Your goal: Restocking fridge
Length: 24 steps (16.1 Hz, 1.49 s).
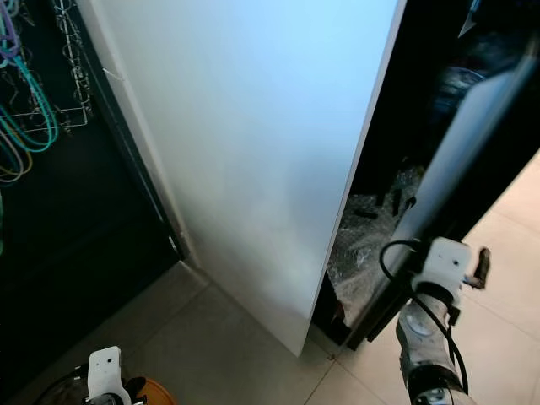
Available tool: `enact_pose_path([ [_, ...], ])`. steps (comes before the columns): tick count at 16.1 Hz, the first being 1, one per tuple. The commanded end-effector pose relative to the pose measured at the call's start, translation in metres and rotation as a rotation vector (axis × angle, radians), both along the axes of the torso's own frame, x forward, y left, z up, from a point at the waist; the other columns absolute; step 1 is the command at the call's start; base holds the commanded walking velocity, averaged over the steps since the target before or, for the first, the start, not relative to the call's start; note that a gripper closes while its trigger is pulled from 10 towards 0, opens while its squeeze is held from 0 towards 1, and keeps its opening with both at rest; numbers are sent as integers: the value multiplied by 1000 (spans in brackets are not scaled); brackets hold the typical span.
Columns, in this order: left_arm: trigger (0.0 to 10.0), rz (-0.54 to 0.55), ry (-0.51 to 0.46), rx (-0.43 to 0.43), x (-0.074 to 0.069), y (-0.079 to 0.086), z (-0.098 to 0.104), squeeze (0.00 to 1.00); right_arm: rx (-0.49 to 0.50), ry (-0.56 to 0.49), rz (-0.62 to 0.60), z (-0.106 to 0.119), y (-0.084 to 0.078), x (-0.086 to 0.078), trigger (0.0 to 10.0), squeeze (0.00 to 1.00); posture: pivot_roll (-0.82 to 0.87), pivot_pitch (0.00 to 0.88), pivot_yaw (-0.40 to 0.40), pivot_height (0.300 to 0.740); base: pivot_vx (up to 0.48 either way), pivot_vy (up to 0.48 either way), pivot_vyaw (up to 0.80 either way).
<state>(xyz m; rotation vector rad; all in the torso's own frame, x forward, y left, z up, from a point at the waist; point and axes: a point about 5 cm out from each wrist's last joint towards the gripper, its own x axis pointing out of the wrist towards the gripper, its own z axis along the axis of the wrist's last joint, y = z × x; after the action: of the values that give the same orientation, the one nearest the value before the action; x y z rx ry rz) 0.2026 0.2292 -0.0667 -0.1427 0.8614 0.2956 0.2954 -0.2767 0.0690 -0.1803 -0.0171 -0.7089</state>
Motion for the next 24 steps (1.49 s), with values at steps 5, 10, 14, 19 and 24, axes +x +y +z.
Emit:
enact_pose_path([
  [5, 10000, -11, 22, -2, -7, -2, -4, 0, 207, 297, -71, -62, 4, -36, 10000, 0, 28, 105, 42, 729, 0, 0, 0],
  [10, 10000, -22, 24, -5, -8, -4, -5, 0, 358, 579, 8, -111, 24, -75, 10000, 0, 24, 84, 40, 729, 0, 0, 0],
  [14, 10000, -36, 22, -6, -8, -7, -6, 0, 426, 615, 60, -121, 30, -84, 10000, 0, 22, 68, 39, 729, 0, 0, 0],
  [19, 10000, -51, 18, -11, -5, -11, -5, 0, 533, 825, 323, -141, 63, -96, 10000, 0, 17, 83, 45, 729, 0, 0, 0],
  [24, 10000, -47, 19, -12, -5, -9, -5, 0, 621, 1010, 350, -166, 73, -145, 10000, 0, 21, 95, 47, 729, 0, 0, 0],
])
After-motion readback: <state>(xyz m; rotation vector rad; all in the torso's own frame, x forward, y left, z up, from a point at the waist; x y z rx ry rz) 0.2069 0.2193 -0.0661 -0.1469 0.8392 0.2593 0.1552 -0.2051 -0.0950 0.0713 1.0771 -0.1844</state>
